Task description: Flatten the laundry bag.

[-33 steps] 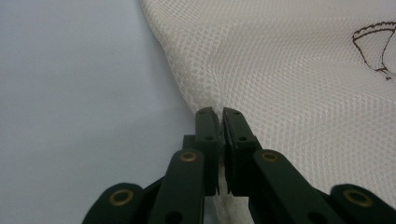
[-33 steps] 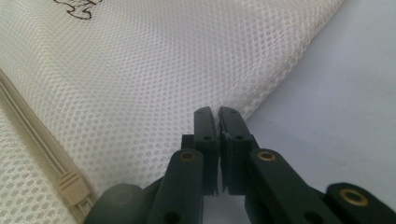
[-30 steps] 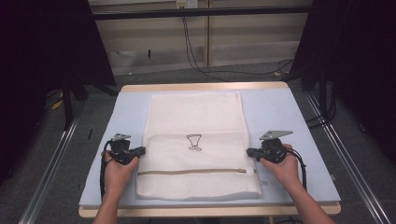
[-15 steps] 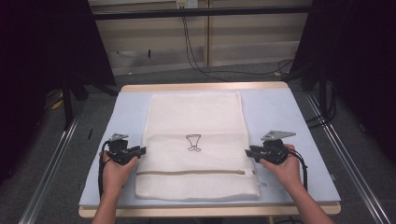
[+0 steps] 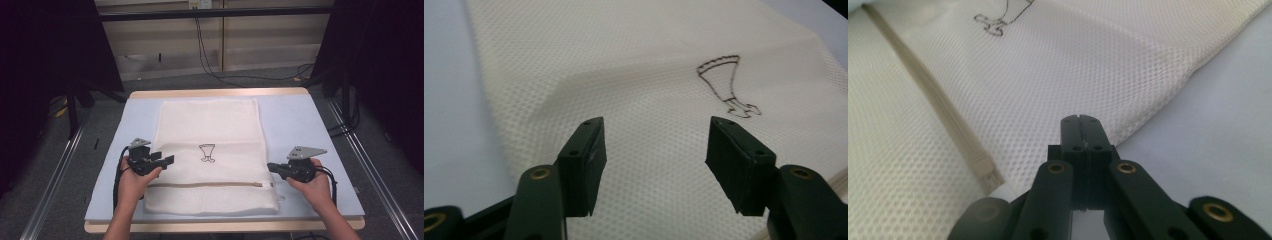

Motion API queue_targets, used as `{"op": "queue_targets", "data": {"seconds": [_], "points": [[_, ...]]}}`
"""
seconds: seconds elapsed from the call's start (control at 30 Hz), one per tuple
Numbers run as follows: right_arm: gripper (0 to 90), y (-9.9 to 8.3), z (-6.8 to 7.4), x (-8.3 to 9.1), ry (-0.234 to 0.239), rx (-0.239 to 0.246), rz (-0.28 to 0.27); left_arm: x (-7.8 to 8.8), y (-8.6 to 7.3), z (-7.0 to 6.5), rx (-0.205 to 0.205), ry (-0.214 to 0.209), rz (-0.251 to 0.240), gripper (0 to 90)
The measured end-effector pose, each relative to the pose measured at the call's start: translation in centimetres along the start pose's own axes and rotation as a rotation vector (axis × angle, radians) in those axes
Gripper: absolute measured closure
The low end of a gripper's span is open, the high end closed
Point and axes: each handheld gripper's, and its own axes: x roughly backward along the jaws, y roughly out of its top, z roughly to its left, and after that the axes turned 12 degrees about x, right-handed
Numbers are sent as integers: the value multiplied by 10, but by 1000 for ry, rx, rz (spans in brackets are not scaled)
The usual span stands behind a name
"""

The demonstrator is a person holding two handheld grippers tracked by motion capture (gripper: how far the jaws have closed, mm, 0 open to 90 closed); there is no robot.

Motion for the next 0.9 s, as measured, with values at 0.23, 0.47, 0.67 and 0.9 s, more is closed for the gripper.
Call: {"op": "queue_targets", "data": {"seconds": [0.23, 0.47, 0.67, 0.9], "points": [[900, -7, 8, 7, 2, 20, 5, -9, -1, -19, -49, -55, 27, 338], [900, -12, 14, 12, 4, -28, -41, -19, 2, -44, -80, -156, 34, 254], [900, -13, 19, 12, 12, -1, -18, -28, -1, -61, -57, -231, 69, 247], [900, -10, 22, 13, 13, 25, -6, -39, -6, -84, -95, -259, 101, 222]]}}
